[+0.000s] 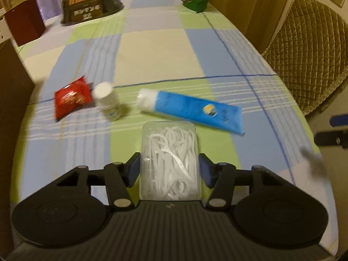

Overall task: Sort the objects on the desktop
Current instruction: 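Grasp the clear floss box with the left tool while the right tool grasps the blue tube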

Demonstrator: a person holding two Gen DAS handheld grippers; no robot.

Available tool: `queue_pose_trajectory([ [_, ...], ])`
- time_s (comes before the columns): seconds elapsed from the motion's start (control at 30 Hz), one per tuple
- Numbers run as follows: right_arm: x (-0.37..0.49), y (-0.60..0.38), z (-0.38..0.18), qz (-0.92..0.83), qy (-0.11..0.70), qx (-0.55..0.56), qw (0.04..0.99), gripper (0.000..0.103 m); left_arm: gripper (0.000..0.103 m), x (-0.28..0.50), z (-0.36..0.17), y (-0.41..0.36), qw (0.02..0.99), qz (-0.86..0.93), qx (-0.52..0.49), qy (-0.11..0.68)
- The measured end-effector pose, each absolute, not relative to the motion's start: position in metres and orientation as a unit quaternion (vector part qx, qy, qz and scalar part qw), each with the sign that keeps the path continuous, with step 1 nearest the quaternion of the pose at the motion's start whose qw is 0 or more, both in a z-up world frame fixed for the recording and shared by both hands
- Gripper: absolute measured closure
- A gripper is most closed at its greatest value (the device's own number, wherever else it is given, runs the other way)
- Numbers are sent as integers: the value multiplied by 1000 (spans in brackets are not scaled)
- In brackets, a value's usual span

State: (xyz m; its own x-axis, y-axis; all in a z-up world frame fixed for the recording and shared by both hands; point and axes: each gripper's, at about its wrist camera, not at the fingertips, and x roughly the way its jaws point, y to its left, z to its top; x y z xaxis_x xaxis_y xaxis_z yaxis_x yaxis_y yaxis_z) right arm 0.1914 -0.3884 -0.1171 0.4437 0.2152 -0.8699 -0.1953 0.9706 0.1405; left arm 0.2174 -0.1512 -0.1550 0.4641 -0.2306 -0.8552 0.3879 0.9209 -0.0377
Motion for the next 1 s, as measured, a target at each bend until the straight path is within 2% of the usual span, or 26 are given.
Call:
queue_pose_trajectory([
  [0.27, 215, -325, -123, 236, 482, -54, 842, 15, 51, 180, -149, -85, 833, -151, 58, 530],
  [0.37, 228, -300, -128, 288, 460, -84, 836, 15, 44, 172, -148, -74, 829, -147, 43, 538],
  [0.43, 239, -283, -135, 322, 448, -105, 827, 15, 43, 174, -148, -73, 834, -143, 39, 531],
  [0.6, 265, -244, -152, 396, 423, -161, 799, 15, 44, 178, -154, -71, 839, -133, 31, 527],
  [0.67, 275, -234, -160, 412, 422, -176, 788, 15, 50, 177, -154, -73, 841, -133, 40, 523],
  [0.73, 284, -228, -166, 419, 419, -187, 784, 15, 50, 175, -153, -73, 842, -132, 46, 522],
  [0.77, 287, -226, -169, 422, 418, -191, 782, 17, 50, 174, -153, -72, 841, -131, 46, 522],
  [0.8, 289, -224, -171, 424, 414, -195, 781, 28, 50, 172, -153, -70, 841, -130, 43, 523],
  [0.83, 291, -222, -174, 425, 417, -197, 779, 53, 50, 170, -153, -67, 840, -130, 42, 525],
  [0.87, 293, -220, -177, 426, 424, -199, 774, 59, 50, 167, -152, -64, 839, -130, 41, 527],
  [1.0, 287, -219, -180, 425, 420, -204, 776, 59, 50, 161, -151, -53, 834, -128, 37, 536],
])
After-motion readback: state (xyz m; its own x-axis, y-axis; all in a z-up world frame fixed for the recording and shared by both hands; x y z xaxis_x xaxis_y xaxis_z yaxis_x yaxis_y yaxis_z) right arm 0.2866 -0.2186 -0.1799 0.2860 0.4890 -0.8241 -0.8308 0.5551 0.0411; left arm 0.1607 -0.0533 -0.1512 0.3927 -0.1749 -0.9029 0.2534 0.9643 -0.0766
